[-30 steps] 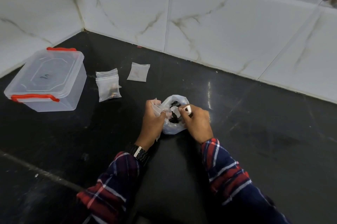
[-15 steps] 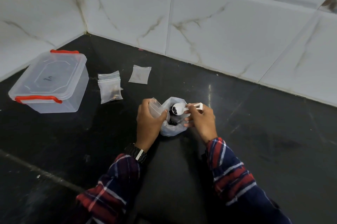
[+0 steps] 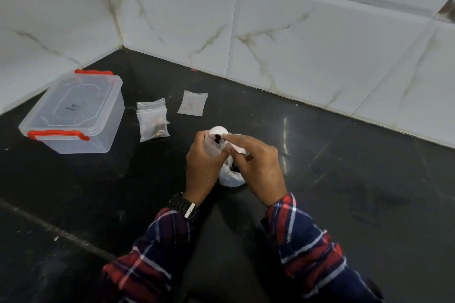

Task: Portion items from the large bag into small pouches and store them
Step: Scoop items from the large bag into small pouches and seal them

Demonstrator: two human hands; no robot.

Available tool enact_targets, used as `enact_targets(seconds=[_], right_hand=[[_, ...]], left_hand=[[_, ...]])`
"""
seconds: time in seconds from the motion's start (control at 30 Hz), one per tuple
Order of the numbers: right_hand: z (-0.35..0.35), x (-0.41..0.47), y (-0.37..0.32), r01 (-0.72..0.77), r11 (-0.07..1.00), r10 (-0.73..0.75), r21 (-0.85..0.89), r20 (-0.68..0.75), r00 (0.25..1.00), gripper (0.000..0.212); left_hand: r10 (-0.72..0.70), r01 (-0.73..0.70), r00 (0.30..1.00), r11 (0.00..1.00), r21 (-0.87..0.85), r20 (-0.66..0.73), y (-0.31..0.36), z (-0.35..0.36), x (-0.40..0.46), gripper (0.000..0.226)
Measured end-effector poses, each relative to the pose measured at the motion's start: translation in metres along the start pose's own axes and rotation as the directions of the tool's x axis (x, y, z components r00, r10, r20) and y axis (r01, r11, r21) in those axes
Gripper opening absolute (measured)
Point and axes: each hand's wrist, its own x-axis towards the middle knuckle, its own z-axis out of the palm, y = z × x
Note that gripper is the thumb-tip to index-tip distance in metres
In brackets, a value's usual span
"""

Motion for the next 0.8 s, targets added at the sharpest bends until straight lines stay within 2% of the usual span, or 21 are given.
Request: enact_targets(seconds=[0.1, 0.23, 0.37, 0.43, 0.63, 0.8], right_hand=[[-0.001, 0.001, 0.000, -0.016, 1.000, 0.016, 0.005, 0.036, 0.999, 0.028], [0.001, -0.002, 0.002, -0.007, 0.997, 0.012, 0.078, -0.076, 0.997, 0.023], [-0.001, -0.001, 0.003, -0.159, 0.948, 0.191, 0.276, -0.091, 0.977, 0.018], [-0.003, 0.001, 0.006, -0.207, 0.930, 0.256, 0.303, -0.133, 0.958, 0.014], [-0.009, -0.001, 0.031, -0.326, 0.936, 0.340, 0.133, -0.103, 0.935, 0.011], [-0.005, -0.012, 0.047, -0.315, 0.949, 0.315, -0.027, -0.013, 0.949, 0.009]], left_hand=[[0.013, -0.013, 1.000, 1.000, 0.001, -0.009, -0.002, 0.000, 0.001, 0.038], [0.029, -0.029, 0.999, 1.000, 0.006, -0.021, -0.007, 0.000, 0.003, 0.035], [0.031, -0.030, 0.999, 0.999, 0.033, -0.029, -0.011, 0.002, 0.004, 0.038], [0.017, -0.016, 0.999, 0.999, 0.037, -0.032, -0.014, 0.002, 0.003, 0.042], [-0.106, 0.104, 0.993, 0.994, 0.045, 0.051, -0.021, 0.003, -0.001, 0.048], [-0.176, 0.174, 0.978, 0.984, 0.026, 0.111, -0.018, 0.001, -0.001, 0.045]])
